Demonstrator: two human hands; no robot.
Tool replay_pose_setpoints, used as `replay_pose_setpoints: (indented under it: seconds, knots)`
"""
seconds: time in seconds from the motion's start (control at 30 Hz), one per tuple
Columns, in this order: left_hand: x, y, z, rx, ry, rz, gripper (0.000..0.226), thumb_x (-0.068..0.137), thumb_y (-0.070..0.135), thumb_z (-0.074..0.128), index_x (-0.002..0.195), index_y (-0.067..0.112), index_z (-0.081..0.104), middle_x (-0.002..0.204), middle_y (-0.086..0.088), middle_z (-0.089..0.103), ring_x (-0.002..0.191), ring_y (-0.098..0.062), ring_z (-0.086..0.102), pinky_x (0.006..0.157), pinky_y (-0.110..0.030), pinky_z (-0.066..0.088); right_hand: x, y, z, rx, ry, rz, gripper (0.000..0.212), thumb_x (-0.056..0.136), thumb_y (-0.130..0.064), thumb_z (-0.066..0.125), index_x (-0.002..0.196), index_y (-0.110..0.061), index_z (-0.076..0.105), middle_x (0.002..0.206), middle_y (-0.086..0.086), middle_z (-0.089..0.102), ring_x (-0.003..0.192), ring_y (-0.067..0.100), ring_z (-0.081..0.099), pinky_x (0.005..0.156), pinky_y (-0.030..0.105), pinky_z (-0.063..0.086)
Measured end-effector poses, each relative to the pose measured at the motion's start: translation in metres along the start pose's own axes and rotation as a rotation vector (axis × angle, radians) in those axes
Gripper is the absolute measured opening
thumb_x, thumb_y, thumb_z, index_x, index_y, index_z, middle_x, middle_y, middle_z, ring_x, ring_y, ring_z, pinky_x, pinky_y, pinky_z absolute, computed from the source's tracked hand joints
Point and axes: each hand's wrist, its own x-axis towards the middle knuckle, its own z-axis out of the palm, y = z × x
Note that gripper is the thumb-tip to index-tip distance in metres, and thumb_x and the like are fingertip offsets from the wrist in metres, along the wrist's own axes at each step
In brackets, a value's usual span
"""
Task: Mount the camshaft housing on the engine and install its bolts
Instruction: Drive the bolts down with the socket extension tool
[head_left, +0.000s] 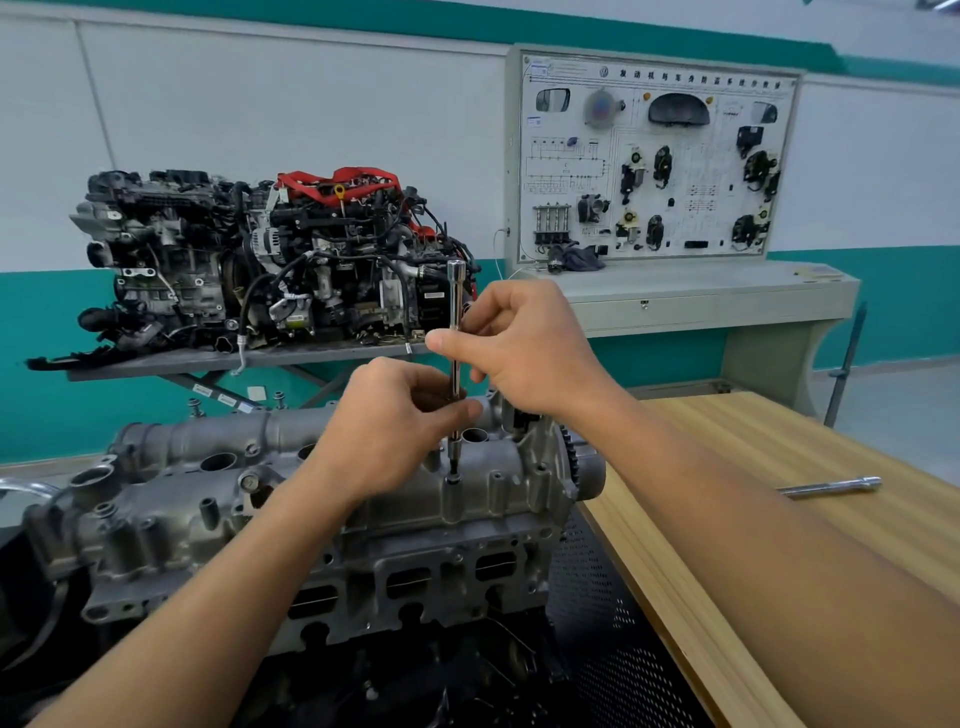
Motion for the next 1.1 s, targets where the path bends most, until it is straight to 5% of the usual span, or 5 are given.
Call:
replay_pose_setpoints:
  seconds: [0.3, 0.57, 0.8, 1.0, 1.1]
  knots:
    - [0.007, 0.0, -0.015, -0.098, -0.257, -0.065, 0.01, 0.093, 0.008, 0.067, 0.097, 0.009, 0.076, 0.089, -0.008, 0.079, 0.092, -0.026, 0.075, 0.088, -0.042, 0.059, 0.003, -0.006, -0.009, 0.093, -0.299, 0.011, 0.011, 0.095, -0.007, 0.061, 0.095, 0.0, 0.07, 0.086, 0.008, 0.077, 0.058, 0.018, 0.064, 0.046, 0.014, 0.044]
    - [0.003, 0.003, -0.008, 0.093, -0.106, -0.002, 0.025, 0.086, 0.032, 0.076, 0.069, 0.014, 0.073, 0.048, 0.001, 0.06, 0.041, -0.002, 0.045, 0.044, -0.016, 0.037, 0.001, 0.0, 0.009, -0.035, 0.075, -0.072, 0.034, 0.077, -0.029, 0.083, 0.064, -0.008, 0.06, 0.058, 0.012, 0.065, 0.056, 0.028, 0.065, 0.052, 0.04, 0.053]
    - [0.001, -0.004, -0.01, 0.039, -0.173, 0.072, 0.028, 0.091, 0.021, 0.07, 0.072, 0.002, 0.063, 0.063, -0.02, 0.057, 0.055, -0.014, 0.044, 0.055, -0.04, 0.042, -0.002, -0.002, 0.001, 0.059, -0.262, -0.029, 0.007, 0.092, -0.02, 0.067, 0.096, -0.016, 0.07, 0.082, 0.006, 0.075, 0.068, 0.017, 0.069, 0.068, 0.032, 0.06]
    - [0.004, 0.0, -0.016, -0.06, -0.289, 0.034, 0.02, 0.094, 0.013, 0.066, 0.093, -0.007, 0.067, 0.094, -0.037, 0.065, 0.084, -0.048, 0.065, 0.086, -0.061, 0.053, 0.0, -0.005, -0.01, 0.003, -0.35, -0.054, 0.014, 0.096, -0.011, 0.061, 0.087, -0.005, 0.071, 0.068, 0.01, 0.072, 0.057, 0.015, 0.066, 0.049, 0.018, 0.047]
    - [0.006, -0.001, -0.012, 0.026, -0.228, 0.05, 0.031, 0.087, 0.03, 0.076, 0.078, 0.001, 0.069, 0.065, -0.02, 0.064, 0.057, -0.019, 0.052, 0.057, -0.042, 0.047, -0.004, -0.002, -0.002, -0.004, -0.216, -0.063, 0.022, 0.092, -0.015, 0.067, 0.078, 0.003, 0.067, 0.06, 0.011, 0.07, 0.051, 0.018, 0.069, 0.046, 0.024, 0.052]
